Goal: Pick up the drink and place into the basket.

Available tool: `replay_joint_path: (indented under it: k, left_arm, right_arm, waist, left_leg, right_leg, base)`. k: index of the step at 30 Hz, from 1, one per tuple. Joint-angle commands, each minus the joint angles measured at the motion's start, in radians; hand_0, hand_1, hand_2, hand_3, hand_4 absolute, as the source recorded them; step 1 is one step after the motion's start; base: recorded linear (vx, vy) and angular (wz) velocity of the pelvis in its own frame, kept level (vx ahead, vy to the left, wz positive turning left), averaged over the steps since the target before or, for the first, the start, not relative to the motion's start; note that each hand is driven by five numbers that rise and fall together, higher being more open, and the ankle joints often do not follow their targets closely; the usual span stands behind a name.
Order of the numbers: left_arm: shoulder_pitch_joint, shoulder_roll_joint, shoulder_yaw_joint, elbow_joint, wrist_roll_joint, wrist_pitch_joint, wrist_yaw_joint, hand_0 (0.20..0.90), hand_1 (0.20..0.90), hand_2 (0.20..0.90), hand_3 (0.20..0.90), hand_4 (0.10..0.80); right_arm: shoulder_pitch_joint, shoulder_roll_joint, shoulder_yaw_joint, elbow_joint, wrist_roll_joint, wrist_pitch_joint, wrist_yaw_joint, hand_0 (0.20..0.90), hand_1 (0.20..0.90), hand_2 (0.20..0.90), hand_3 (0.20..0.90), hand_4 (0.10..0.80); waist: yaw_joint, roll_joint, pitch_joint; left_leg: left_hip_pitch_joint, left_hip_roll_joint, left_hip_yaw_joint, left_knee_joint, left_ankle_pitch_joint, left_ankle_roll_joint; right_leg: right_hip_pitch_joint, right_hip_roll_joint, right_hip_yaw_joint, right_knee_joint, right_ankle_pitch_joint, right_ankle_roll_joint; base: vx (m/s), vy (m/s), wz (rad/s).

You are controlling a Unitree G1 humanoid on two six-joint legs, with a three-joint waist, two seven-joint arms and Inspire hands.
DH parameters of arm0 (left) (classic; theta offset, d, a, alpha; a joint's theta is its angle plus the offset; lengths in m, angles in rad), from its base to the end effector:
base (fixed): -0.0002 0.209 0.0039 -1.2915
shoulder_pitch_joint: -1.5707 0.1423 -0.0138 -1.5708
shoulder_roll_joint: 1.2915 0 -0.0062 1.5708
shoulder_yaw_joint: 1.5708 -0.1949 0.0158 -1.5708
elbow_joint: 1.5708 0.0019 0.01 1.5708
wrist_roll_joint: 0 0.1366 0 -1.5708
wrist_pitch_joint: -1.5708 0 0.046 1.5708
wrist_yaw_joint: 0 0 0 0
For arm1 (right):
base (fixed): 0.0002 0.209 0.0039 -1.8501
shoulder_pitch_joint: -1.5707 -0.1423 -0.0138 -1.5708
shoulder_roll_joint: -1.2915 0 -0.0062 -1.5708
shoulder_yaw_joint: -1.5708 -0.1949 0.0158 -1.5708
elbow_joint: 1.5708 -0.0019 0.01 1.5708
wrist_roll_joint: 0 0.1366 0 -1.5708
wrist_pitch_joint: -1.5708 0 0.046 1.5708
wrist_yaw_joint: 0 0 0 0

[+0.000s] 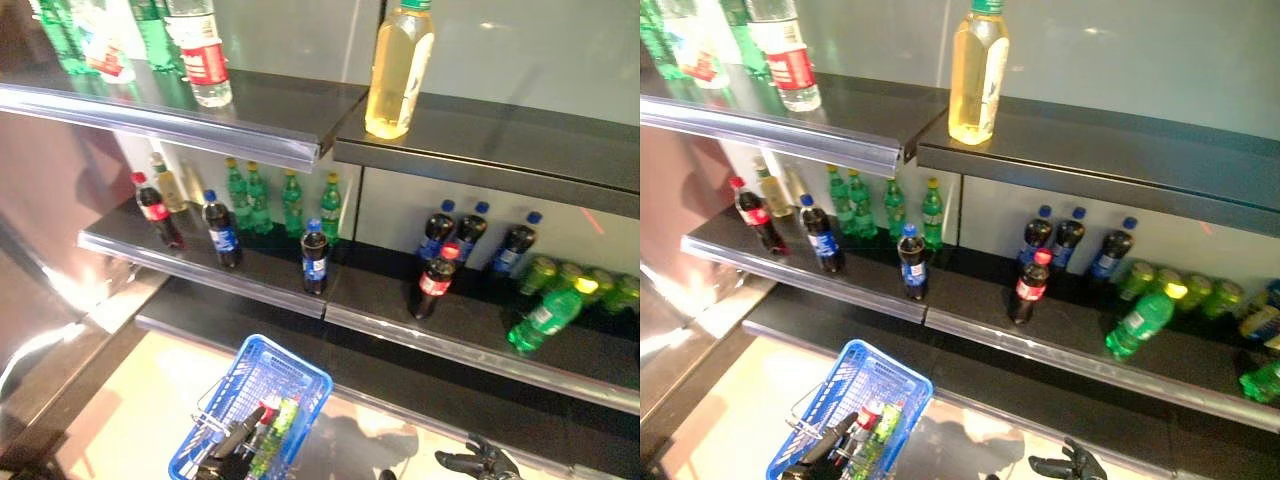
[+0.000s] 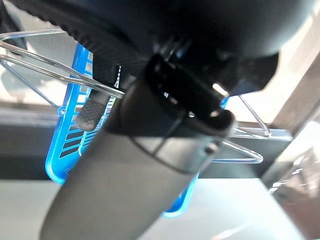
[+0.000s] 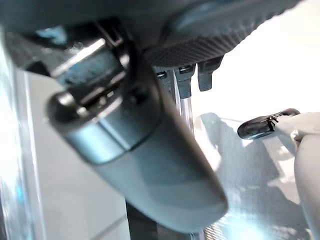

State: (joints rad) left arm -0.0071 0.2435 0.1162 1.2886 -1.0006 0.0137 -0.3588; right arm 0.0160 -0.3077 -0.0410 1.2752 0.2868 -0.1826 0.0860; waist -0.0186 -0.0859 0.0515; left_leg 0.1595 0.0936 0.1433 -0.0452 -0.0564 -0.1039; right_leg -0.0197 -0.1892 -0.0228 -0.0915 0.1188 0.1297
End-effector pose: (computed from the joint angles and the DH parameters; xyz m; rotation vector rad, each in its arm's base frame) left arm 0.0628 0.2442 -0.1234 -0.8806 0.8558 0.5330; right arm 0.0644 -0.2653 -0.1141 0.0154 1.0416 -0.3253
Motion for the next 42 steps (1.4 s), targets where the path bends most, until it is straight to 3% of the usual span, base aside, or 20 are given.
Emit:
replay_joint_path:
  k: [1,4,7,9,12,13,17,21,29,42]
  left_arm:
    - [-0.083,0.071,0.044,-0.052,0.005,-0.06,-0.113,0.3,0.3,0.3,0.2,0.1]
    - [-0.09,0.087,0.05,-0.035,0.031,-0.069,-0.114,0.3,0.3,0.3,0.2,0.1]
    - [-0.072,0.094,0.063,-0.029,0.033,-0.086,-0.11,0.3,0.3,0.3,0.2,0.1]
    - [-0.07,0.102,0.068,-0.026,0.028,-0.082,-0.102,0.3,0.3,0.3,0.2,0.1]
    - [-0.075,0.128,0.086,-0.055,0.018,-0.043,-0.087,0.3,0.3,0.3,0.2,0.1]
    - [-0.075,0.128,0.086,-0.055,0.018,-0.043,-0.087,0.3,0.3,0.3,0.2,0.1]
    - [-0.08,0.08,0.058,-0.093,0.011,-0.05,-0.067,0.3,0.3,0.3,0.2,0.1]
    - [-0.064,0.045,0.046,-0.109,-0.012,-0.059,-0.052,0.3,0.3,0.3,0.2,0.1]
    - [-0.049,0.065,0.092,-0.032,0.006,-0.051,-0.07,0.3,0.3,0.3,0.2,0.1]
    - [-0.014,0.058,0.116,-0.01,-0.015,-0.004,-0.123,0.3,0.3,0.3,0.2,0.1]
  right_arm:
    - [-0.04,-0.047,-0.035,0.022,0.007,-0.044,0.019,0.9,0.9,0.9,0.9,0.8]
    - [-0.035,-0.024,-0.05,0.045,0.027,-0.034,-0.002,0.9,0.9,0.9,0.9,0.8]
    - [-0.016,-0.015,-0.059,0.057,0.003,-0.056,0.01,0.9,0.9,0.9,0.9,0.8]
    - [-0.021,-0.012,-0.052,0.059,-0.001,-0.057,0.008,0.9,0.9,0.9,0.9,0.8]
    - [-0.03,-0.015,-0.018,0.034,-0.001,-0.035,0.011,0.9,0.9,0.9,0.9,0.8]
    - [-0.03,-0.015,-0.018,0.034,0.0,-0.035,0.011,0.9,0.9,0.9,0.9,0.8]
    - [-0.052,-0.026,-0.007,0.018,0.022,-0.005,-0.008,0.9,0.9,0.9,0.9,0.8]
    - [-0.044,-0.036,-0.012,0.026,0.007,-0.015,0.005,0.9,0.9,0.9,0.9,0.8]
    - [-0.04,-0.034,-0.014,0.032,-0.019,-0.005,-0.005,0.9,0.9,0.9,0.9,0.8]
    - [-0.016,-0.028,-0.027,0.055,-0.051,-0.01,0.003,0.9,0.9,0.9,0.9,0.8]
  waist:
    - [-0.015,0.005,0.056]
    - [-0.014,0.027,0.052]
    - [-0.007,0.043,0.026]
    - [0.001,0.044,0.011]
    - [0.008,0.043,0.007]
    - [0.007,0.043,0.007]
    - [0.009,0.053,0.017]
    - [0.02,0.064,0.008]
    - [0.025,0.068,-0.018]
    - [0.029,0.057,-0.017]
  left_leg:
    - [-0.066,-0.028,0.0,0.012,-0.003,0.059]
    - [-0.083,-0.034,0.013,-0.017,0.014,0.091]
    - [-0.102,-0.018,0.035,-0.016,0.025,0.097]
    - [-0.111,-0.008,0.043,-0.016,0.031,0.081]
    - [-0.126,0.032,0.052,0.023,0.045,0.043]
    - [-0.127,0.033,0.052,0.024,0.045,0.043]
    - [-0.131,0.073,0.063,0.019,0.08,0.008]
    - [-0.106,0.067,0.042,-0.024,0.094,-0.004]
    - [-0.075,0.054,0.023,-0.042,0.074,-0.005]
    - [-0.065,0.056,0.021,-0.042,0.061,-0.001]
  right_leg:
    - [-0.014,-0.073,-0.126,0.026,0.111,0.078]
    - [-0.025,-0.06,-0.109,0.134,0.053,0.05]
    - [0.034,-0.056,-0.121,0.14,-0.01,0.038]
    - [0.067,-0.05,-0.142,0.091,-0.027,0.041]
    - [0.083,-0.033,-0.158,0.062,-0.059,0.046]
    - [0.083,-0.033,-0.158,0.062,-0.059,0.046]
    - [0.115,-0.019,-0.179,0.03,-0.071,0.032]
    - [0.145,-0.019,-0.22,0.004,-0.074,0.027]
    - [0.164,-0.033,-0.261,0.004,-0.077,0.033]
    - [0.161,-0.028,-0.261,0.004,-0.075,0.036]
  base:
    - [-0.264,-0.051,-1.07]
    - [-0.257,-0.1,-1.11]
    - [-0.18,-0.203,-0.16]
    - [-0.059,-0.194,0.13]
    - [-0.038,-0.173,-0.33]
    - [-0.067,-0.079,-0.39]
    - [-0.055,-0.027,0.01]
    - [-0.017,0.046,0.07]
    - [0.005,0.047,0.06]
    - [0.0,0.007,0.06]
